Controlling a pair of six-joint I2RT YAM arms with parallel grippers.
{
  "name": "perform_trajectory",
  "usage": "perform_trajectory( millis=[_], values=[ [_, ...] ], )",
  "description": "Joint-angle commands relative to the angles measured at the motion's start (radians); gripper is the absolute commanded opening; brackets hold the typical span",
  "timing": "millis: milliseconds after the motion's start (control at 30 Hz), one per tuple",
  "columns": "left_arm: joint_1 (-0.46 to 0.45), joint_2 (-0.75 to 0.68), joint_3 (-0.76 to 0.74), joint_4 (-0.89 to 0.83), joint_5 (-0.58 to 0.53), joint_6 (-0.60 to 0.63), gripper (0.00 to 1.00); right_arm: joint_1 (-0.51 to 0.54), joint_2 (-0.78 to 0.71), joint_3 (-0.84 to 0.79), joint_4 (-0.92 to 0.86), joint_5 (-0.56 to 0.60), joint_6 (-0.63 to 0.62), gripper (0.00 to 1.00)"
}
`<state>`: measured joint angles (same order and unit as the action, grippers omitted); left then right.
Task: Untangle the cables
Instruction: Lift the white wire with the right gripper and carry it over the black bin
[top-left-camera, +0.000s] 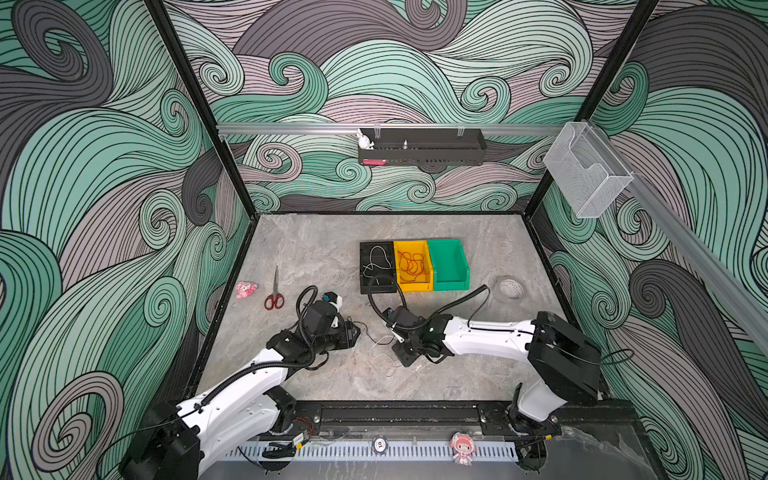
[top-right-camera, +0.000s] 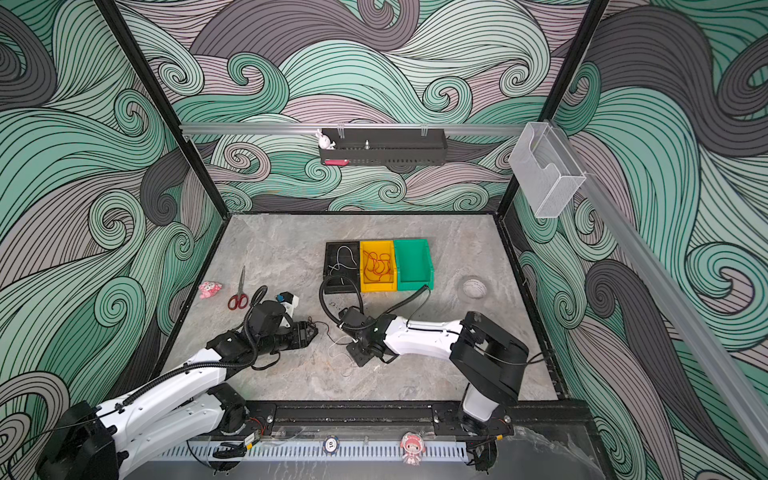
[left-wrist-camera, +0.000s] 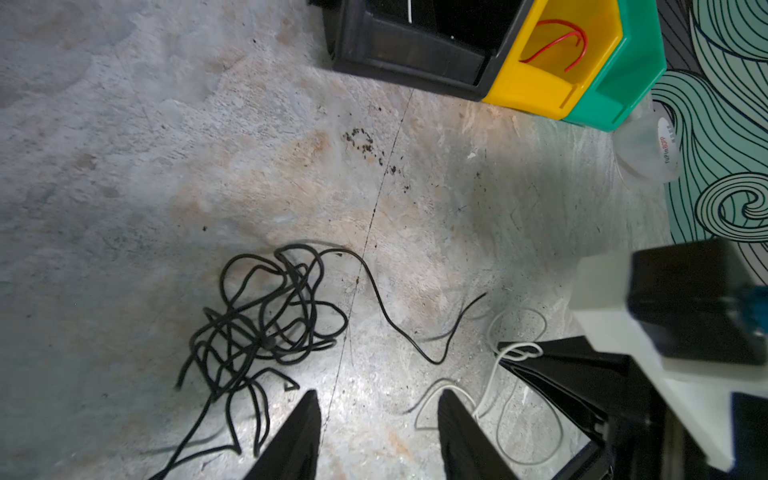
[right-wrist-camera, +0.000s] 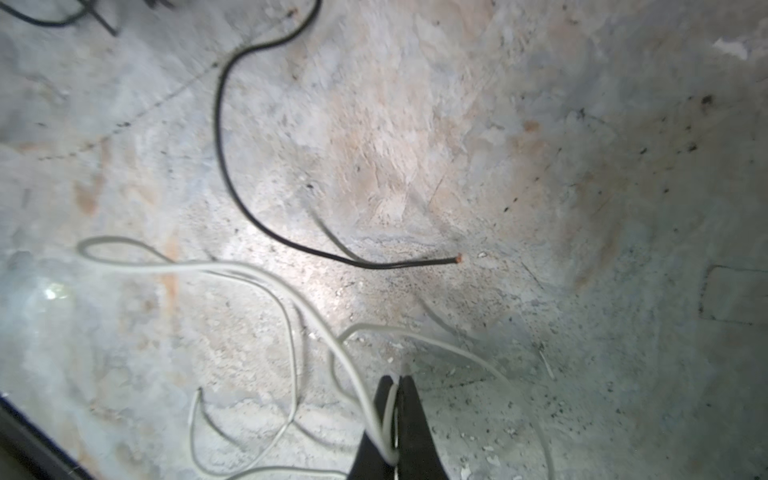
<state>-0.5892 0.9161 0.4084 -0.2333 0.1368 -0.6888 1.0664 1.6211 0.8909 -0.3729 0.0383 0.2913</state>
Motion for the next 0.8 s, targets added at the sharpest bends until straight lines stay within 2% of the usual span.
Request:
perform_trajectory(
  millis=[0,233,367,767],
  values=[
    [0.002,-0.011,-0.012,-0.019,-0.028,-0.012,0.49,-0.014,-0.086,0.033,-0.029,-0.036,-0.010,0.00],
    [0.002,-0.008,-0.028,-0.009,-0.036,-0.024,0.49,-0.113,-0.188,0.118,-0.058,-0.145,-0.012,0.00],
    [0.002,-0.006,-0.040,0.008,-0.035,-0.033,0.48,-0.185,-0.185,0.201,-0.039,-0.237,-0.005,0.00],
    [0.002,0.012,-0.057,0.049,-0.007,-0.055,0.48,-0.330,0.037,0.501,0.088,-0.368,0.050,0.00]
  ],
)
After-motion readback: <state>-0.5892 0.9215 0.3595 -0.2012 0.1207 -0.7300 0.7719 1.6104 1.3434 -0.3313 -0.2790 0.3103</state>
